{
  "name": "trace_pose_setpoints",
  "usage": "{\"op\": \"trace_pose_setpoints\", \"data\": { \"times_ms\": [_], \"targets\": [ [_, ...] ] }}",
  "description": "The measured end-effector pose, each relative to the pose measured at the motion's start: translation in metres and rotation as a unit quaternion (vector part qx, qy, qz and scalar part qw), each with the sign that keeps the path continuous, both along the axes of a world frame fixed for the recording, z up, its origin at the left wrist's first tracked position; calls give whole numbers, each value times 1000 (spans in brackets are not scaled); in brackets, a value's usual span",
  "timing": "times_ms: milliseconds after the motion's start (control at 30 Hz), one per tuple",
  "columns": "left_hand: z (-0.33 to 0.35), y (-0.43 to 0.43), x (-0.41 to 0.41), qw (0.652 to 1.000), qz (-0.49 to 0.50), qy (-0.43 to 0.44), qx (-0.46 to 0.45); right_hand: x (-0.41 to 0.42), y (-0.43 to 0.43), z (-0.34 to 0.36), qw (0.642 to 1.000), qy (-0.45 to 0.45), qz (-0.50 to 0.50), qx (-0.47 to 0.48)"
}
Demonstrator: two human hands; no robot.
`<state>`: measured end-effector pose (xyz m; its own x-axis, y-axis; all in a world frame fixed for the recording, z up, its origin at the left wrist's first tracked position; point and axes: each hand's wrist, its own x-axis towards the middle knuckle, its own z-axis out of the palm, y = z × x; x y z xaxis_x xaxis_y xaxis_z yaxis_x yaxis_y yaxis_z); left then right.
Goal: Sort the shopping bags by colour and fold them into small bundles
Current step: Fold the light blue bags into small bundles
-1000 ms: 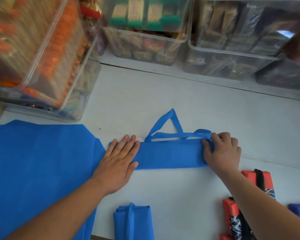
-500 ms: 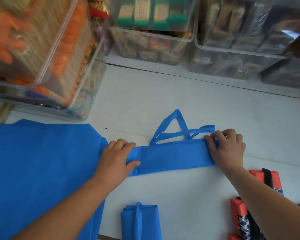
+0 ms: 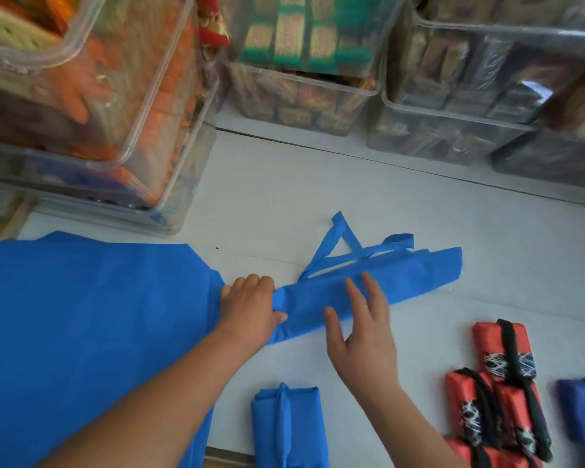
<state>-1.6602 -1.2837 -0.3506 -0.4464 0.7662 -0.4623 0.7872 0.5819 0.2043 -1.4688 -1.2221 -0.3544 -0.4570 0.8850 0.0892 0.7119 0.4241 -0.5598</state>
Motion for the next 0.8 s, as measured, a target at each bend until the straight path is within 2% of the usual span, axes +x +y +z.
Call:
{"op": "trace_pose_setpoints", "data": {
  "times_ms": [100, 233, 333, 433, 500, 600, 667, 700, 800],
  "targets": [
    [3, -1, 2, 1000, -2, 4, 5, -15, 11, -21, 996, -48, 35, -66],
    [4, -6, 5, 999, 8, -31, 35, -13, 23, -32, 990, -73, 95, -73],
    [11, -8, 5, 990, 62, -115, 54, -11, 23, -33, 982, -156, 109, -8],
    [19, -13, -2, 966, 116, -217, 77, -14, 24, -29, 989, -123, 62, 46],
    [27, -18, -10, 939, 158, -287, 101, -18, 24, -28, 990, -118, 66, 48],
    [44, -24, -24, 896, 228, -362, 120, -18, 27, -20, 987, -58, 126, -78],
    [58, -23, -33, 866, 268, -405, 122, -12, 29, -9, 964, -36, 168, -206],
    [65, -21, -36, 856, 277, -420, 121, -9, 30, -4, 952, -38, 192, -237],
    [84, -8, -41, 849, 269, -439, 122, -2, 29, -1, 951, -45, 215, -216]
  ]
}}
